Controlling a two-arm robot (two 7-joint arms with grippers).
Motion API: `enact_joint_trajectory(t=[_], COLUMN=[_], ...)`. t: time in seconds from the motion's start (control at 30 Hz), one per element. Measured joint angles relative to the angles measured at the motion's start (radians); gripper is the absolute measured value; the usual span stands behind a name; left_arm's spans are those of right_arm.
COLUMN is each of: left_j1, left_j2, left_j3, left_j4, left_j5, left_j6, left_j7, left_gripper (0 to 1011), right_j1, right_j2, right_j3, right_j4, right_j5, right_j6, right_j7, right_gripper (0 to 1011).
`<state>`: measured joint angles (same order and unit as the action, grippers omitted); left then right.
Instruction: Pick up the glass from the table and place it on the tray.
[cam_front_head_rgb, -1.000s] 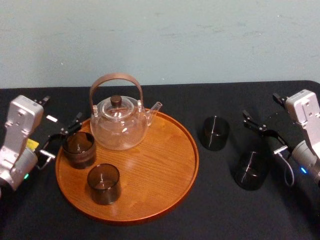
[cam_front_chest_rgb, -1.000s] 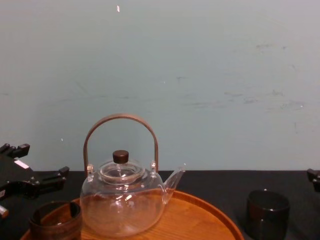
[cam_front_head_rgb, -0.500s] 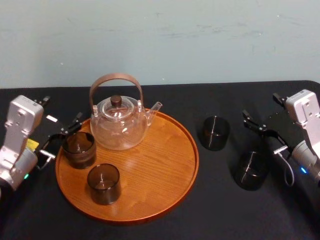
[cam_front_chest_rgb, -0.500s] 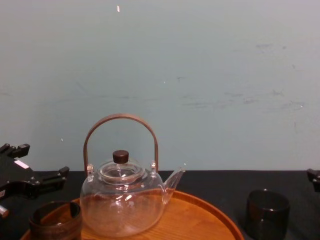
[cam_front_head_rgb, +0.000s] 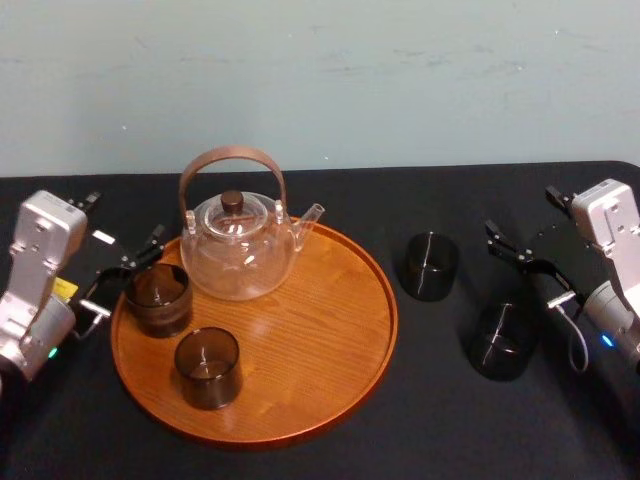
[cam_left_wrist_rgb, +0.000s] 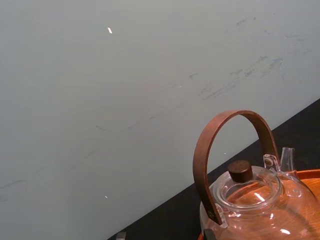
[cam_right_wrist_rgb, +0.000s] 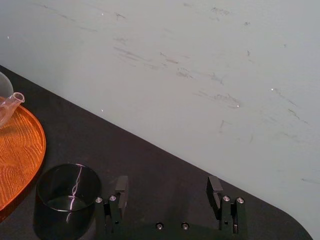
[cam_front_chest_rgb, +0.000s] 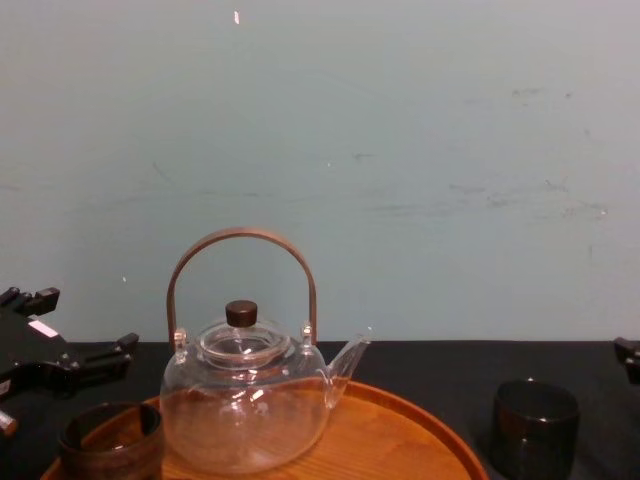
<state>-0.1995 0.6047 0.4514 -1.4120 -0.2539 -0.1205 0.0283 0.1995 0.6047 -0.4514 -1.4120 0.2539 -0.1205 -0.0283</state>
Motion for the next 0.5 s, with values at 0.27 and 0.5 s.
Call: enact_joint_trajectory(t=[0.27, 0.5], left_j1=[0.000, 0.000], left_j2=[0.000, 0.000], left_j3=[0.000, 0.000], left_j4=[0.000, 0.000], left_j5=[0.000, 0.000], left_j6=[0.000, 0.000], left_j7=[0.000, 0.000], left_gripper=[1001, 1001], right_j1=[-0.015, -0.070], right_j2=[0.009, 0.041], right_j3=[0.018, 0.055], right_j4=[-0.018, -0.082], right_j5=[0.002, 0.034], right_j6=[0.000, 0.017], right_j7=[0.030, 0.074], right_gripper=[1002, 1002])
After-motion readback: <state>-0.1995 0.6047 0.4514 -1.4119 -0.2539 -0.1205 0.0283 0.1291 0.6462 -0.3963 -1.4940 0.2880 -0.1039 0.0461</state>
